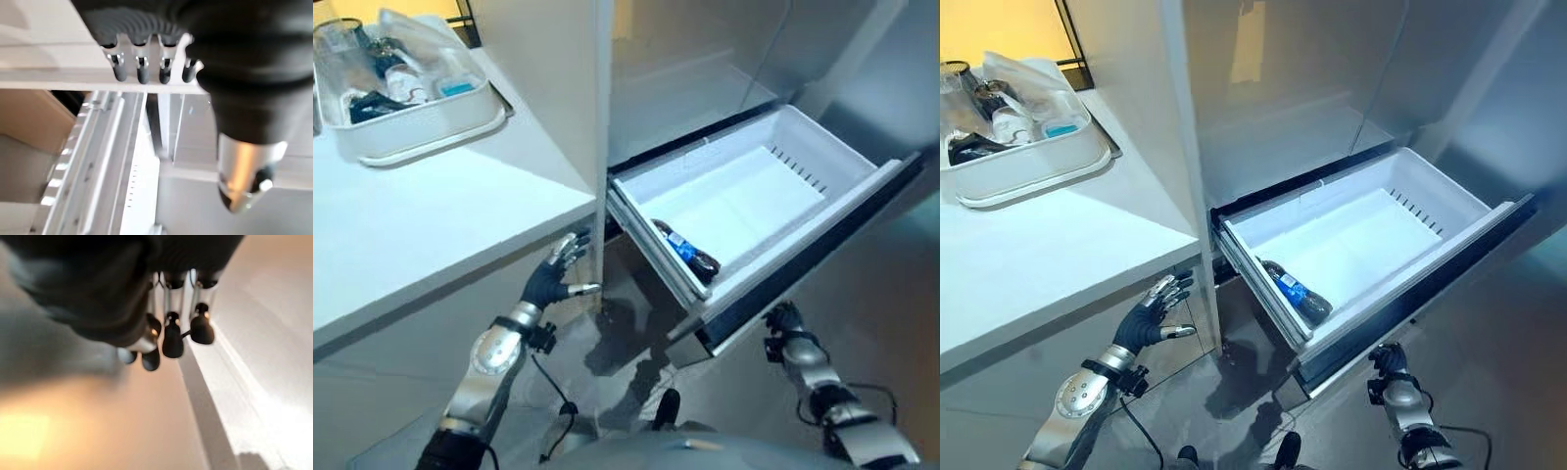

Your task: Take the drinks into the refrigerator

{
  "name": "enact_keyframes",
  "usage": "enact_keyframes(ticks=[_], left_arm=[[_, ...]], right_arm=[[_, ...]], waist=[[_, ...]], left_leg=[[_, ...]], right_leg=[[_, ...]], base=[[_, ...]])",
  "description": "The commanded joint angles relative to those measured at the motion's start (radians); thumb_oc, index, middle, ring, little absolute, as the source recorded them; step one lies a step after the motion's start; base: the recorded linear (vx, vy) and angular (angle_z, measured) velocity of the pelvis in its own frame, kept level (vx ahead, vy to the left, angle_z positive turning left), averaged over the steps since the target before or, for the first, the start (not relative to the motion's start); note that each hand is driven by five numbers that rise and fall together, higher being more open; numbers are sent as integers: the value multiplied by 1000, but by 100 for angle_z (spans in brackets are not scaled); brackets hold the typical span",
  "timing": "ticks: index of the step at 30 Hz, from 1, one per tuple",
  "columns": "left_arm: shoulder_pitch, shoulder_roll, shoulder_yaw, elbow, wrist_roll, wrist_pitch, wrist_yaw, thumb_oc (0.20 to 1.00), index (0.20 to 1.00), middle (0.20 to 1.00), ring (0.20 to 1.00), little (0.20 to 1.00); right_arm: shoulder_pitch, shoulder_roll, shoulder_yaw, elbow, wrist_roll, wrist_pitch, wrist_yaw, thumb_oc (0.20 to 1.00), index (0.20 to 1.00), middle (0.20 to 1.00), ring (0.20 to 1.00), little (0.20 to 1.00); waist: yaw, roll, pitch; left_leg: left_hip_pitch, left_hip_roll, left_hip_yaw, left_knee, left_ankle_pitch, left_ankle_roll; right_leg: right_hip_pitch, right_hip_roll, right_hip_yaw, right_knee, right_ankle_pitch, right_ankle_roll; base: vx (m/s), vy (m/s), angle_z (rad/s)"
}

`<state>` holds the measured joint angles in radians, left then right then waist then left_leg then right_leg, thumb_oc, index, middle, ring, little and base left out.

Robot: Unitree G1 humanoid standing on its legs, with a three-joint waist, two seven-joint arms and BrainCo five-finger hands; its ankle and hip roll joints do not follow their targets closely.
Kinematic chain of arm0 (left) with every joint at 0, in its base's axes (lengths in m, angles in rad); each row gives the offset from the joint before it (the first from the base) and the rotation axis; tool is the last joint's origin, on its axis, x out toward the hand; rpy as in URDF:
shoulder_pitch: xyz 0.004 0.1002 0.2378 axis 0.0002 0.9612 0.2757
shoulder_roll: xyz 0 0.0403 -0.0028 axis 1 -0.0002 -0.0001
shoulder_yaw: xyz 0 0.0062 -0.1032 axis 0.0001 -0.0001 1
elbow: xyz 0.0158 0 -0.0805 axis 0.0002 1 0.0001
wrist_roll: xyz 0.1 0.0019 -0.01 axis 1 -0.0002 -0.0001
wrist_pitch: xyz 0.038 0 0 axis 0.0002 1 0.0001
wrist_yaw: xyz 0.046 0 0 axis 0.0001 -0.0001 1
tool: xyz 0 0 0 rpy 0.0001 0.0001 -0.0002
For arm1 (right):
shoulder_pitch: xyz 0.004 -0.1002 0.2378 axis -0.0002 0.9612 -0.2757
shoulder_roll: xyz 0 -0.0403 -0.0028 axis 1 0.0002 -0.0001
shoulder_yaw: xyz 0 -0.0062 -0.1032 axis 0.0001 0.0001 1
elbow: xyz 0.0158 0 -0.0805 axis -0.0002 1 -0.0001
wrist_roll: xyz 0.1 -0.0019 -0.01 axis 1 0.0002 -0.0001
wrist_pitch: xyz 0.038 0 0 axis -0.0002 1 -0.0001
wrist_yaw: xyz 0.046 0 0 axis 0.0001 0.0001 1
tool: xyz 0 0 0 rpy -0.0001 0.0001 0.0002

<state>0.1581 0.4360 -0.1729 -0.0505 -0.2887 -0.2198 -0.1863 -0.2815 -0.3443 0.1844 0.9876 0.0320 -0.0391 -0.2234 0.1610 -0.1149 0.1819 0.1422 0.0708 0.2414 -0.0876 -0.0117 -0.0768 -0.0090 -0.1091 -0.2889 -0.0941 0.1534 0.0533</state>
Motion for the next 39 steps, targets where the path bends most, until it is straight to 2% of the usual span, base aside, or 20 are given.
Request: enact_keyframes(ticks=[1,6,11,14,19,20,21,22,26,30,35,37,38,39], left_arm=[[-53,1,-47,-76,-14,-39,18,1000,1000,1000,1000,1000],[-53,1,-60,-74,-22,-41,34,1000,1000,1000,1000,1000],[-53,-8,-51,-63,-15,-41,46,1000,1000,1000,1000,1000],[-52,-10,-45,-61,-10,-42,51,1000,1000,1000,1000,1000],[-51,-17,-42,-49,-13,-39,52,1000,1000,1000,1000,1000],[-55,-18,-43,-39,-19,-36,51,1000,1000,1000,1000,1000],[-54,-23,-44,-33,-28,-37,52,1000,1000,1000,1000,1000],[-52,-32,-41,-22,-47,-32,50,1000,1000,1000,1000,1000],[-50,-70,-25,41,-56,-26,75,1000,1000,1000,1000,1000],[-40,-98,-13,73,-40,-30,100,1000,1000,1000,1000,1000],[-51,-139,-13,204,-64,-16,109,1000,1000,1000,1000,1000],[-77,-160,-9,351,-12,-5,146,1000,1000,1000,1000,1000],[-77,-160,-9,352,-12,-5,146,1000,1000,1000,1000,1000],[-96,-176,-3,473,64,3,180,1000,1000,1000,1000,1000]], right_arm=[[-345,39,118,-128,-142,-103,41,200,200,200,200,200],[-530,65,239,-193,-268,-93,61,200,200,200,200,200],[-585,106,336,-275,-399,-99,111,200,200,200,200,200],[-577,108,350,-319,-426,-102,127,200,200,200,200,200],[-497,102,321,-265,-392,-96,115,200,200,200,200,200],[-447,110,291,-220,-355,-91,107,247,247,247,247,247],[-420,115,278,-198,-339,-91,98,890,890,890,890,890],[-387,119,261,-180,-312,-88,99,1000,1000,1000,1000,1000],[-248,116,191,-168,-238,-89,80,1000,1000,1000,1000,1000],[-143,131,128,-82,-167,-89,62,1000,1000,1000,1000,1000],[-7,171,44,84,-63,-89,56,1000,1000,1000,1000,1000],[59,200,-1,171,-3,-81,57,1000,1000,1000,1000,1000],[59,200,-1,171,-3,-81,57,1000,1000,1000,1000,1000],[101,219,-30,230,28,-76,59,1000,1000,1000,1000,1000]], waist=[[84,-5,35],[132,-14,43],[153,-29,42],[154,-31,41],[151,-28,36],[144,-23,34],[141,-22,33],[134,-19,32],[106,-13,29],[90,-5,28],[54,9,22],[29,19,16],[30,19,16],[16,28,15]], left_leg=[[-68,-46,-90,0,-29,44],[-82,-47,-118,0,-23,42],[-95,-53,-134,0,-14,43],[-94,-53,-137,0,-16,44],[-84,-56,-136,0,-21,44],[-79,-57,-133,0,-22,45],[-76,-57,-131,0,-23,45],[-73,-56,-128,0,-24,45],[-62,-57,-119,0,-30,47],[-54,-56,-116,0,-33,46],[-45,-57,-110,0,-35,45],[-39,-57,-103,0,-37,44],[-39,-57,-103,0,-37,44],[-26,-52,-95,0,-45,41]], right_leg=[[70,-40,-93,24,-37,94],[77,-43,-120,23,-39,94],[75,-51,-139,23,-37,91],[77,-53,-142,23,-37,91],[87,-56,-147,24,-40,92],[89,-57,-144,25,-41,92],[90,-58,-144,26,-41,92],[91,-58,-142,27,-42,92],[94,-59,-136,29,-44,92],[99,-59,-133,30,-49,91],[102,-60,-128,34,-52,91],[102,-59,-122,36,-55,91],[102,-59,-122,36,-55,91],[110,-56,-115,37,-60,90]], base=[[3,-10,6],[-1,-5,12],[12,-5,22],[7,4,8],[8,13,8],[-7,24,11],[-13,33,10],[0,0,0],[0,4,-4],[6,2,-4],[1,5,-3],[15,13,-6],[24,11,5],[0,0,0]])
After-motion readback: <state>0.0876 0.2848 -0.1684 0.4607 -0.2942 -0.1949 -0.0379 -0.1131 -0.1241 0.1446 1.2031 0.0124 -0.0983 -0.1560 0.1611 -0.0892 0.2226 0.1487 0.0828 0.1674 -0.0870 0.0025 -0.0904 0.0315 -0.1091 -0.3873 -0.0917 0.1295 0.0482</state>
